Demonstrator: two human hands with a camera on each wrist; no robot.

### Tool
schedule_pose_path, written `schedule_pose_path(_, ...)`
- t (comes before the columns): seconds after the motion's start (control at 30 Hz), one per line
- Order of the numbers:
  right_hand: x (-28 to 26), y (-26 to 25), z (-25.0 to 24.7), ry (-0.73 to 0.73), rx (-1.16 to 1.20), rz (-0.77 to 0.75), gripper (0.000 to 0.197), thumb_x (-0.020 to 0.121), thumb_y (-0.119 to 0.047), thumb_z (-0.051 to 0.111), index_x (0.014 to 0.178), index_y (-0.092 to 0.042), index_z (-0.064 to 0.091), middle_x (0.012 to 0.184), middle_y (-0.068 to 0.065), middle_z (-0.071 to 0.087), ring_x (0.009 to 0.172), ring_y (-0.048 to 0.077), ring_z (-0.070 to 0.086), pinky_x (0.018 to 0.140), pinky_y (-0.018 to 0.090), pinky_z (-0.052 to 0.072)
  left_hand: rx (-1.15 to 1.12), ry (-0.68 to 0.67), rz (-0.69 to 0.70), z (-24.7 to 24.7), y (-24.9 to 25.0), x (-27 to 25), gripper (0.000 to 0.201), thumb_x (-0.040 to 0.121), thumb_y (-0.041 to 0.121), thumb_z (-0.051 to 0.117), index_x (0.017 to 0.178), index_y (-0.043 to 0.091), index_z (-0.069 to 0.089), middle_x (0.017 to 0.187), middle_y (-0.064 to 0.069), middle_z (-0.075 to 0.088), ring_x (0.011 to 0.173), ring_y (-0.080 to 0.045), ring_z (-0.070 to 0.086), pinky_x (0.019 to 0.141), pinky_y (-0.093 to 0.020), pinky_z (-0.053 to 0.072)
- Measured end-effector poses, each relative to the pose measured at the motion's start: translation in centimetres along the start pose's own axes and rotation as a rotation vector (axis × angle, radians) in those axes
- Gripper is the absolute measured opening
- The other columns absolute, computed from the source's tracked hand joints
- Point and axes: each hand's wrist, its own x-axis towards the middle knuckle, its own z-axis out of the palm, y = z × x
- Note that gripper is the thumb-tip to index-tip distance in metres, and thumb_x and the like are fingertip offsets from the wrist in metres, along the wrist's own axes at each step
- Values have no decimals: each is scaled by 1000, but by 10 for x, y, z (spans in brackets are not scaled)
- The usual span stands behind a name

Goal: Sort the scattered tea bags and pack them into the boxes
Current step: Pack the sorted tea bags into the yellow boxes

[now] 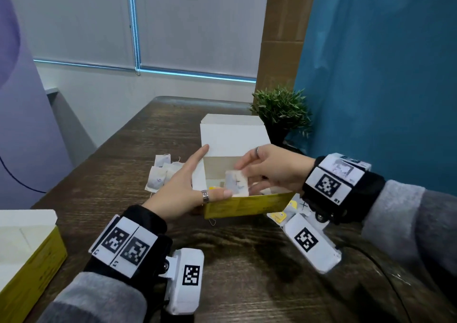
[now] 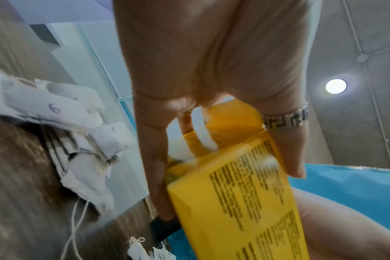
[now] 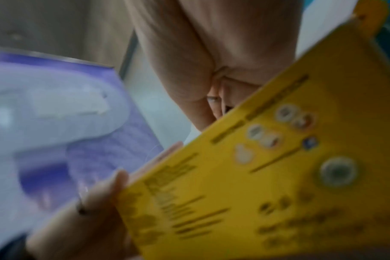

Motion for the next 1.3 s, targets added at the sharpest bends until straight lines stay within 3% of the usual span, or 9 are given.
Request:
schedule_pose_path(0.1,-6,-8,-8,73,-461,-87,19,94,-7,50,110,-6,61,88,6,61,76,19,61,72,33,57,-85,-20,-56,-3,0,0,104,57,40,81,145,34,24,129,23,44,104,15,50,79,-9,46)
schedule_pose_path(0.27,-22,-8,-54,360,-164,-168,12,96,-12,48,94,-12,60,82,5,63,60,15,61,47,19,50,117,9,-178,-6,4,-10,99,66,46,74,147,34,19,141,11,34,115,-5,38,84,-18,37)
schedule_pose_path(0.37,-15,25,-71,345,-373,39,4,93,-20,54,92,-17,57,79,-1,55,66,14,55,50,24,48,244,11,-197,-10,4,-18,113,53,65,75,146,39,17,149,13,26,131,-9,31,96,-26,32)
schedule_pose_path(0.47,-2,67,-72,119,-694,299,45,85,-43,62,120,-17,50,99,0,57,86,16,52,64,24,45,258,-26,-193,-9,6,-26,121,41,75,68,145,41,17,137,21,29,124,-3,30,93,-23,27)
schedule_pose_path(0.6,7,96,-61,89,-808,351,69,81,-48,64,135,-16,36,120,3,53,102,18,51,94,30,40,225,-87,-179,1,8,-33,104,60,58,75,145,39,19,136,20,29,121,3,28,93,-18,28)
schedule_pose_path(0.73,9,108,-51,130,-850,353,59,82,-37,66,130,-13,42,123,6,58,109,21,55,90,26,40,264,-132,-180,2,6,-35,119,42,65,78,145,40,22,147,17,32,131,-3,33,109,-25,29)
schedule_pose_path(0.93,14,111,-52,106,-661,358,34,76,-16,73,94,-14,43,83,6,53,71,21,53,48,23,43,381,-197,-209,-2,7,-36,138,26,73,77,146,39,17,151,17,25,134,-1,26,105,-20,23)
schedule_pose_path(1.07,1,107,-58,142,-475,330,39,72,-6,77,87,-15,42,76,5,47,35,8,51,31,17,38,424,-187,-245,3,11,-34,116,55,37,87,146,39,15,147,11,30,121,-4,34,96,-19,30)
schedule_pose_path(1.3,-35,43,-83,393,-730,-83,34,67,-16,82,83,-26,54,85,0,61,78,17,57,66,26,44,475,-189,-255,4,17,-29,113,58,30,86,148,34,17,145,8,35,121,-8,36,92,-19,29)
